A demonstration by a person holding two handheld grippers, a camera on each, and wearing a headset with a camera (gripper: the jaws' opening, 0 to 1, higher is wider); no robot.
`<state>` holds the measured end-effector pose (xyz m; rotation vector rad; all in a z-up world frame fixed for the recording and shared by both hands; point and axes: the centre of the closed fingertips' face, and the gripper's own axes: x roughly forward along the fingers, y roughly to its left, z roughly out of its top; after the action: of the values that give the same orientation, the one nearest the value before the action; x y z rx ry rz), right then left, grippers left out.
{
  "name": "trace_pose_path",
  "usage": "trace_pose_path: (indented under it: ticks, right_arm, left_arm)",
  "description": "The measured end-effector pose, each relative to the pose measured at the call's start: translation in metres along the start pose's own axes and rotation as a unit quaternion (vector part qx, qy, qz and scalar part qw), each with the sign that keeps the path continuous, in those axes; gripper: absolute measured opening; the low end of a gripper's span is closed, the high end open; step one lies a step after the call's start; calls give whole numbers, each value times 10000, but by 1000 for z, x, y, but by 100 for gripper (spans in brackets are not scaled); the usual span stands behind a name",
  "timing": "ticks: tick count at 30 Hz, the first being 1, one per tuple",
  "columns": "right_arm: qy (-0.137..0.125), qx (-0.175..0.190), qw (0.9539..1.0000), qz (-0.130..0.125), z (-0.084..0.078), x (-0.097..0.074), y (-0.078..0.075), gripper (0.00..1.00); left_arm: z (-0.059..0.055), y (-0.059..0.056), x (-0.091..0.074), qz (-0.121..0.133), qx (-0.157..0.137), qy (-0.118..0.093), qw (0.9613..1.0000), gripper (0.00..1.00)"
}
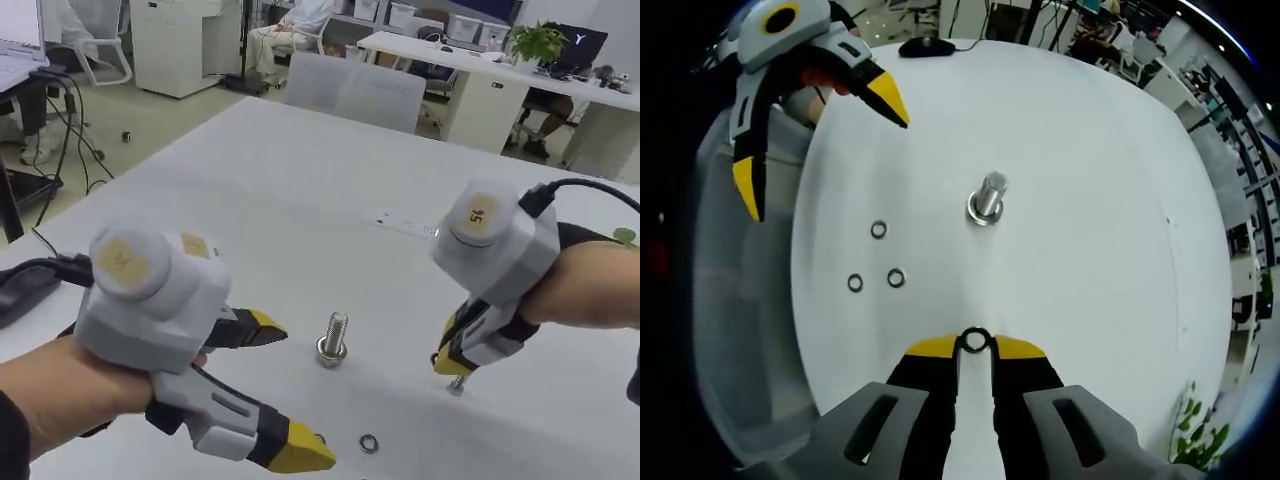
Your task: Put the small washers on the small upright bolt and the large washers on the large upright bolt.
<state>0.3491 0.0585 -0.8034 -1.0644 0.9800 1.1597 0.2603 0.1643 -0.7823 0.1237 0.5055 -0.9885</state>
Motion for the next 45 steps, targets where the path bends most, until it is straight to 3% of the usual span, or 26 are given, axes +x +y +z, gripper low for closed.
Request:
trace_pose_path:
  ticks: [14, 28, 45]
  right_arm:
    - [40, 134, 9999, -84, -14, -14, -1, 12]
    - [133, 266, 9993, -242, -30, -27, -16, 12]
    - [177, 347, 9991, -186, -38, -22, -27, 12]
  left_arm:
    - [2, -8, 2, -159, -16, -49, 9999, 80]
    - [5, -14, 2, -293, -23, -137, 9995, 80]
    - [6, -16, 3, -377, -89, -192, 9991, 79]
